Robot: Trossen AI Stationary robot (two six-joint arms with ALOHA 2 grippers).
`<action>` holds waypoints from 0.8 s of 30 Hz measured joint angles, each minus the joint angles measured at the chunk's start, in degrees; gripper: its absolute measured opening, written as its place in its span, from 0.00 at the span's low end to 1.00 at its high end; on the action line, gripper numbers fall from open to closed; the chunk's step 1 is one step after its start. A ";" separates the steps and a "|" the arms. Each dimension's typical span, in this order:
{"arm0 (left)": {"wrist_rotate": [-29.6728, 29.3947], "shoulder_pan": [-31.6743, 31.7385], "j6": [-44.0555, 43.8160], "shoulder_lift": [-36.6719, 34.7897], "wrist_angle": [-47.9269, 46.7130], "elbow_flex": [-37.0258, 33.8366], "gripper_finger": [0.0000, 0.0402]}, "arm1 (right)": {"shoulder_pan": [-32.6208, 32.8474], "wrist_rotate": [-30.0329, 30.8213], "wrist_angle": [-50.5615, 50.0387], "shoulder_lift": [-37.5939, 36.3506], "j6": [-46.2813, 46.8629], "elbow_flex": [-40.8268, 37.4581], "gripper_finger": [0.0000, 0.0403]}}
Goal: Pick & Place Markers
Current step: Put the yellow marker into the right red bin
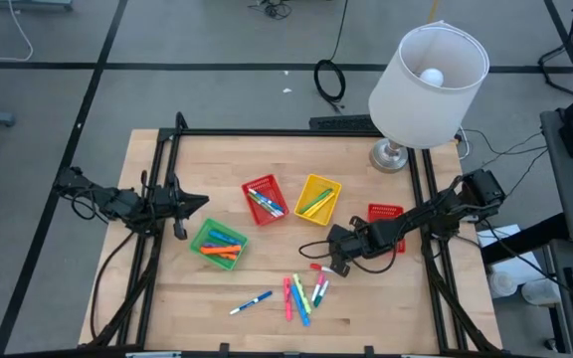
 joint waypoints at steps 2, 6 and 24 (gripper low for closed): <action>0.00 0.00 0.00 0.00 0.00 0.00 0.09 | -0.15 -0.28 0.06 -0.15 -1.82 0.13 0.06; 0.00 0.00 0.00 0.00 0.00 0.00 0.09 | -0.31 -0.44 -1.89 -0.66 -5.45 2.34 0.06; 0.00 0.00 0.00 -0.02 -0.02 0.00 0.09 | 1.04 7.83 -51.40 -6.15 -5.56 31.15 0.06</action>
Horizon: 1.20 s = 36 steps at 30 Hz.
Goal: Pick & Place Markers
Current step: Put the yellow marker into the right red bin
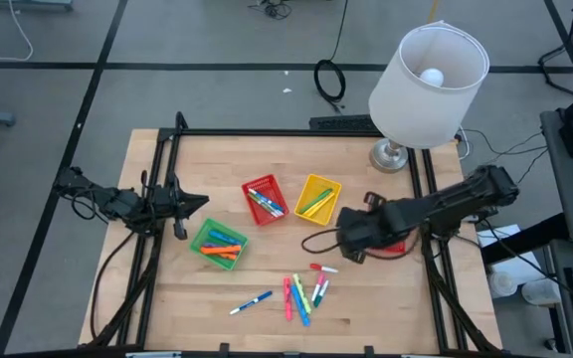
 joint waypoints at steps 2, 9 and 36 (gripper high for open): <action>0.02 -0.02 0.00 0.01 0.02 0.00 0.09 | 0.59 -0.02 -0.02 -2.89 3.92 -1.18 0.06; 0.04 0.00 -0.02 0.02 0.00 0.00 0.09 | 3.32 3.24 -0.63 -12.86 19.11 -10.28 0.06; 0.02 0.00 -0.02 0.00 0.02 0.00 0.09 | 1.62 -1.71 21.35 -22.50 27.12 -39.89 0.23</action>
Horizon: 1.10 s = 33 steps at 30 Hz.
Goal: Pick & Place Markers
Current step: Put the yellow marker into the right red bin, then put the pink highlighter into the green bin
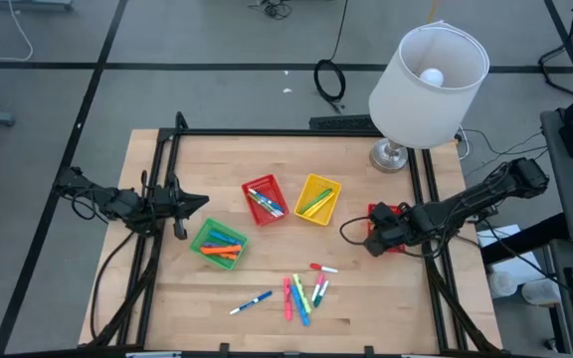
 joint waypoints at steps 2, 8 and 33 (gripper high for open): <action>0.00 0.01 0.00 0.00 0.00 0.00 0.09 | 0.00 0.01 0.06 0.00 0.00 0.00 0.27; 0.00 0.00 0.00 0.01 0.00 0.00 0.09 | 0.00 0.07 -0.02 -0.90 -1.54 0.72 0.32; -0.37 0.01 0.02 0.00 -0.02 0.00 0.09 | 7.87 5.98 44.84 13.92 -49.64 19.89 0.00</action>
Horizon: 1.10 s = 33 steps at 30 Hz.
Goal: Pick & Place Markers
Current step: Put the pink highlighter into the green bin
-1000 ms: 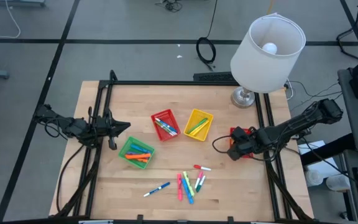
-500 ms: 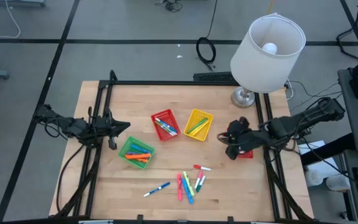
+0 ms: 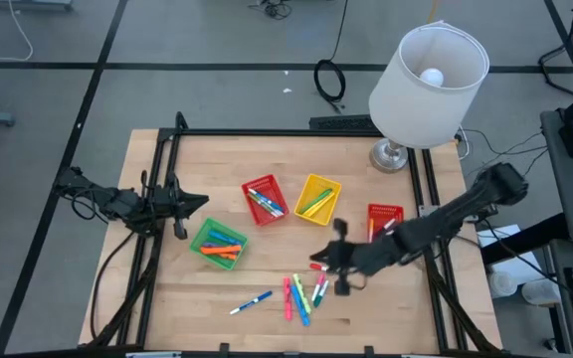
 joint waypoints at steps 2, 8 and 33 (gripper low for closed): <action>0.00 0.00 0.00 0.00 0.02 0.00 0.09 | 0.13 -0.96 2.56 4.09 -1.81 -0.03 0.00; 0.00 0.00 0.09 0.00 0.00 0.00 0.09 | -0.03 -5.89 11.34 12.53 -6.58 -0.09 0.00; 0.02 -0.02 1.59 0.01 0.00 0.00 0.09 | -2.10 1.03 13.77 12.11 -12.63 -0.11 0.01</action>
